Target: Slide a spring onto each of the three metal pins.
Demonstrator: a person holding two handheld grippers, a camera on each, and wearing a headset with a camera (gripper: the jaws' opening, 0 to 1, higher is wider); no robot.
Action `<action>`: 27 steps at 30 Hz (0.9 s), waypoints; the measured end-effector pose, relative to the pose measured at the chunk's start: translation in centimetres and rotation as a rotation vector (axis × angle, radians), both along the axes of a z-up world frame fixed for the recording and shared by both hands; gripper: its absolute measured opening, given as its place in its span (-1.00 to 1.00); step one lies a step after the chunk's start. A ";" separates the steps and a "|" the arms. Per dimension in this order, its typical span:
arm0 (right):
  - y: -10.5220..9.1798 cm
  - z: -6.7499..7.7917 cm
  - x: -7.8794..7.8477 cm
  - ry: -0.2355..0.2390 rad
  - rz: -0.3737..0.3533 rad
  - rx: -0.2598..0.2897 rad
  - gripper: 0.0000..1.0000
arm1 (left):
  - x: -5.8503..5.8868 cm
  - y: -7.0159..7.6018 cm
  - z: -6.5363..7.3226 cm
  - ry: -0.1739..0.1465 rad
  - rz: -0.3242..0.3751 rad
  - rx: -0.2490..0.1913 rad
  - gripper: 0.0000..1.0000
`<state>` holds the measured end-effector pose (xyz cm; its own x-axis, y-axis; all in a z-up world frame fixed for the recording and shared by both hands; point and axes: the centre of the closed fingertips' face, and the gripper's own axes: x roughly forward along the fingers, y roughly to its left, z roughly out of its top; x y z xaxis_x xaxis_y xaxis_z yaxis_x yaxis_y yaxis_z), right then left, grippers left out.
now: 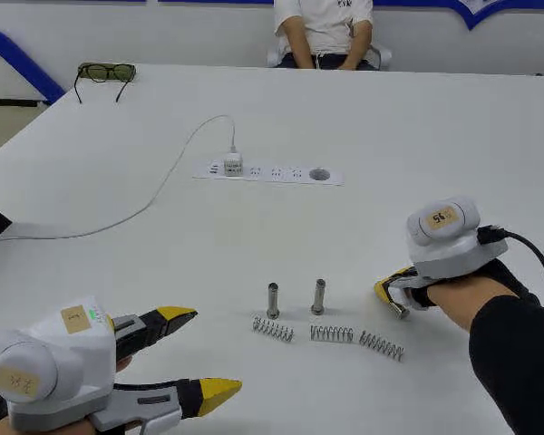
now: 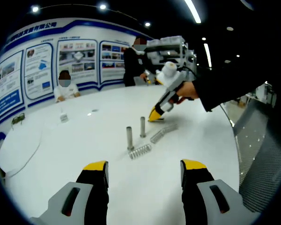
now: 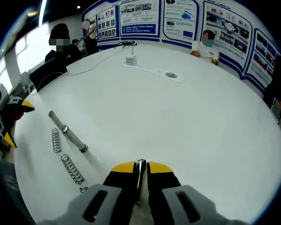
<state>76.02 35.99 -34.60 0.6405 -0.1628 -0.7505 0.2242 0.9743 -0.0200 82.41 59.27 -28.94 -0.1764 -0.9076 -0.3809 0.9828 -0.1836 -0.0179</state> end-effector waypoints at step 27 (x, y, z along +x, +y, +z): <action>1.4 1.1 -0.1 -0.020 -0.037 0.046 -0.83 | 0.1 0.1 0.1 0.002 0.010 -0.010 0.24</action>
<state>75.92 37.34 -33.55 0.6497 -0.1524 -0.7447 0.2601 0.9651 0.0294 82.50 59.38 -28.84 -0.1681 -0.9132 -0.3713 0.9846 -0.1738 -0.0182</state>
